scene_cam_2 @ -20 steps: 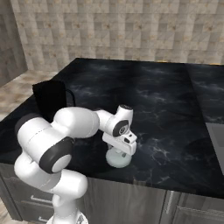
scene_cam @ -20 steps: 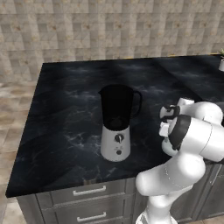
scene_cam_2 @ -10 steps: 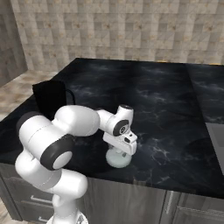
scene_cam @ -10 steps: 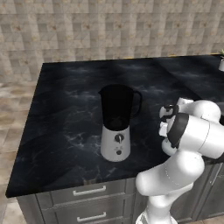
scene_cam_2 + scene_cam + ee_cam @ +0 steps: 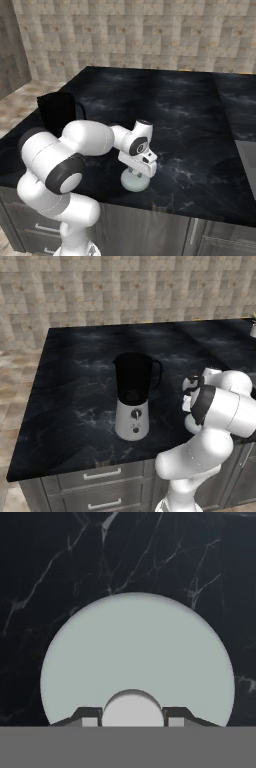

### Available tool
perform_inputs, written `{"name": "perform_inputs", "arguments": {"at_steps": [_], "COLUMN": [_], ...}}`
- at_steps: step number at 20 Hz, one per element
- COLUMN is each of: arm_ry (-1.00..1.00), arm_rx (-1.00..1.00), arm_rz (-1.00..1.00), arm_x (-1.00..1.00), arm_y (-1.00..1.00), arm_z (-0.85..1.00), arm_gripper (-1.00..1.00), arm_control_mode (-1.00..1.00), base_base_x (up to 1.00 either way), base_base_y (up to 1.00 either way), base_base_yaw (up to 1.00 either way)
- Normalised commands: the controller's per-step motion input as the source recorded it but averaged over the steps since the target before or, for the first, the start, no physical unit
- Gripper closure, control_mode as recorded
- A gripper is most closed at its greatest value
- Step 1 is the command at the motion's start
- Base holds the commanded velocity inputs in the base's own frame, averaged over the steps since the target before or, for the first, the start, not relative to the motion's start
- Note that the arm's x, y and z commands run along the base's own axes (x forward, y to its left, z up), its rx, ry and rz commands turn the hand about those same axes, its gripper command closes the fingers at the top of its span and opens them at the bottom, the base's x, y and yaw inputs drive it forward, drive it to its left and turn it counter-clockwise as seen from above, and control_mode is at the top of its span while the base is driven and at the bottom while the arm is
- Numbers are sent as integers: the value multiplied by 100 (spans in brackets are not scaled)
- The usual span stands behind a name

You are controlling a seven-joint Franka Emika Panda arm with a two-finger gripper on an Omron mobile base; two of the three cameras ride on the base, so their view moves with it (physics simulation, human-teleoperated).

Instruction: Close the lid blender by securely placing the lid on top.

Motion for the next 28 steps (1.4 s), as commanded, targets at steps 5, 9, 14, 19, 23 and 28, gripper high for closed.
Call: {"name": "perform_inputs", "arguments": {"at_steps": [5, 9, 14, 19, 23, 28], "arm_ry": [-6, -15, -32, -31, -33, -28], "arm_rx": [0, -4, -18, -17, -9, 0], "arm_rz": [0, 0, 0, 0, 0, 3], "arm_x": [0, -1, -2, -9, -34, -49], "arm_y": [3, 1, 5, 9, 3, 0], "arm_z": [1, 32, 72, 90, 92, 80], "arm_gripper": [100, 100, 100, 100, 100, 100], "arm_control_mode": [-100, -100, -100, -100, -100, -100], "base_base_x": [0, 0, 0, 0, 0, 0], "base_base_y": [0, 0, 0, 0, 0, 0], "base_base_yaw": [0, 0, 0, 0, 0, 0]}}
